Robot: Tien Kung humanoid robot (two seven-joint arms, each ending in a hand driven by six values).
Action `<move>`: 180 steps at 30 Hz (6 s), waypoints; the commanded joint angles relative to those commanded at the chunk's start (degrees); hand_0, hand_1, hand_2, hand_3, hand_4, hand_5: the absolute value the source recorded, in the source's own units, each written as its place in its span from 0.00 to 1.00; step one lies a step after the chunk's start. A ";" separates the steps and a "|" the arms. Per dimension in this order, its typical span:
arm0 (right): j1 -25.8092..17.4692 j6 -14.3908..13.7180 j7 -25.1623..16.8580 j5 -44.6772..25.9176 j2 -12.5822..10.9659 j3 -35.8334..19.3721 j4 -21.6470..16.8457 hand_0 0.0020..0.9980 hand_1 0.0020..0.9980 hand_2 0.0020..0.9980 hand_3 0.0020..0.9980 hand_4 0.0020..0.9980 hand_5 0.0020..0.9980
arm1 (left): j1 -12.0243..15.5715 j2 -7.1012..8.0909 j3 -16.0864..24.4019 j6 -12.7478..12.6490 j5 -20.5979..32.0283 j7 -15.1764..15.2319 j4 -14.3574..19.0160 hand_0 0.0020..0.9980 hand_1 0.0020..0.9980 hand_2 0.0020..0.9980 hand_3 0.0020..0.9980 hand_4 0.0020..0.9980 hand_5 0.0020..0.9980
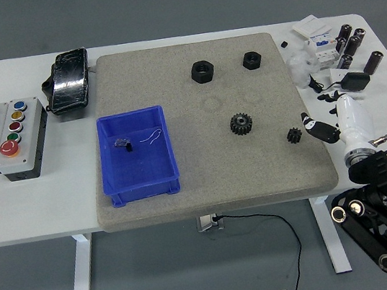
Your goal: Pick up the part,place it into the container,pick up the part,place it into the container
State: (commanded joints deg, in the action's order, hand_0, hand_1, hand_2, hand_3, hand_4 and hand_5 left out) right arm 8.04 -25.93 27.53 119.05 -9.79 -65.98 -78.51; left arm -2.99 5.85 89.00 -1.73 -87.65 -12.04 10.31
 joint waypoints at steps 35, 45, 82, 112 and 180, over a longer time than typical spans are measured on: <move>5.13 1.60 -2.44 -4.68 -1.20 9.54 8.75 0.38 0.59 0.64 0.68 0.44 0.19 | 0.02 -0.30 0.75 0.10 -0.95 -0.45 0.00 0.66 0.63 0.57 0.61 0.69 0.35; 5.24 1.36 -1.53 -3.20 -1.20 10.05 9.17 0.43 0.57 0.59 0.59 0.00 0.00 | -0.07 -0.29 0.89 0.11 -1.09 -0.37 0.00 0.66 0.63 0.57 0.62 0.69 0.35; 6.58 8.27 9.45 4.87 -3.72 10.61 -0.87 0.34 0.65 0.83 0.86 0.77 0.18 | -0.03 -0.29 1.32 0.02 -1.47 -0.51 0.00 0.66 0.63 0.57 0.62 0.69 0.36; 7.04 13.69 9.45 3.46 -6.85 15.75 1.55 0.27 0.48 0.57 0.66 0.73 0.27 | 0.03 -0.21 0.82 0.04 -1.06 -0.52 0.00 0.66 0.63 0.57 0.62 0.70 0.36; 26.98 -2.18 -5.86 -26.12 5.15 41.35 1.53 0.64 0.73 0.76 0.72 0.73 0.17 | 0.21 -0.69 5.28 0.11 -5.03 -2.81 0.00 0.66 0.63 0.57 0.62 0.69 0.36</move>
State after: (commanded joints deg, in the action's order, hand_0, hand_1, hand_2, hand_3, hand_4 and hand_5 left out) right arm 35.02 -28.10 21.67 92.93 -4.64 -24.63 -76.98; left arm -2.78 5.16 94.28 -1.63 -92.68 -14.86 10.31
